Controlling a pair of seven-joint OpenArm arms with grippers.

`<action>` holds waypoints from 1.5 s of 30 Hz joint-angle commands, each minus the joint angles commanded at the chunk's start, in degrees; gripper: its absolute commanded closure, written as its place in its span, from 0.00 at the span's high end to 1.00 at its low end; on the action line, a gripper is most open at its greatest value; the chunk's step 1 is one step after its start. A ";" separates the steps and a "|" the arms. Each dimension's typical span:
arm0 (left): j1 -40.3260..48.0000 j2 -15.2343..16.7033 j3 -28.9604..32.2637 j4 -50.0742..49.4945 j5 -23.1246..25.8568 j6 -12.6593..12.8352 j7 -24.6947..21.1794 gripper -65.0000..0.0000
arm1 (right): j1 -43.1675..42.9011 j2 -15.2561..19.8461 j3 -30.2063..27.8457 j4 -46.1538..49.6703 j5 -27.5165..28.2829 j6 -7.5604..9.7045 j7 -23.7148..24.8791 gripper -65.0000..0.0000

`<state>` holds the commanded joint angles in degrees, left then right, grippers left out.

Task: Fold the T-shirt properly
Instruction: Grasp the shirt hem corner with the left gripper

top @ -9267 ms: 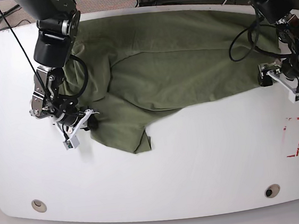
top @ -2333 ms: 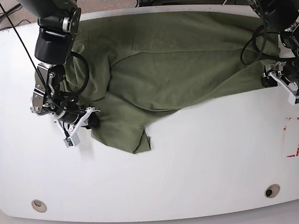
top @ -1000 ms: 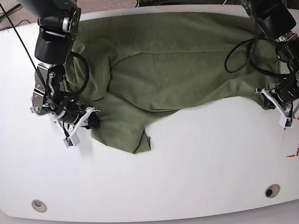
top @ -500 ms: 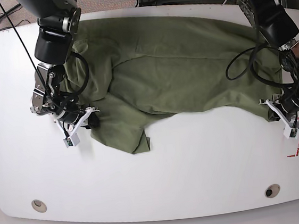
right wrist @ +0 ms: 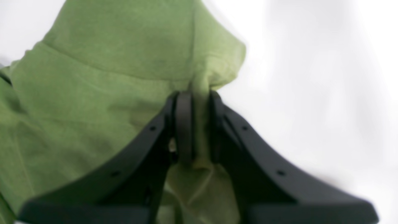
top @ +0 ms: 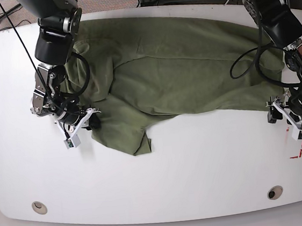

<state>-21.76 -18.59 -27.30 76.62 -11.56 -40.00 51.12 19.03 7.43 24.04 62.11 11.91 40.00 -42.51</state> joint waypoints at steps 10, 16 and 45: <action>-0.09 -0.88 0.09 -8.35 -0.09 4.62 -6.15 0.61 | 0.00 0.00 0.00 0.00 0.09 0.00 0.00 0.13; -1.05 -1.23 0.35 -15.21 -0.18 5.49 -9.32 0.61 | 0.00 0.00 0.00 0.00 0.00 0.00 0.00 0.13; -4.48 -2.02 0.88 -30.59 0.09 5.76 -14.68 0.03 | 1.05 0.35 0.00 0.00 -0.18 0.00 0.00 0.13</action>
<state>-26.24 -20.62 -26.42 46.02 -11.47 -34.24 36.44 20.09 7.78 24.04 62.11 11.74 40.00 -42.51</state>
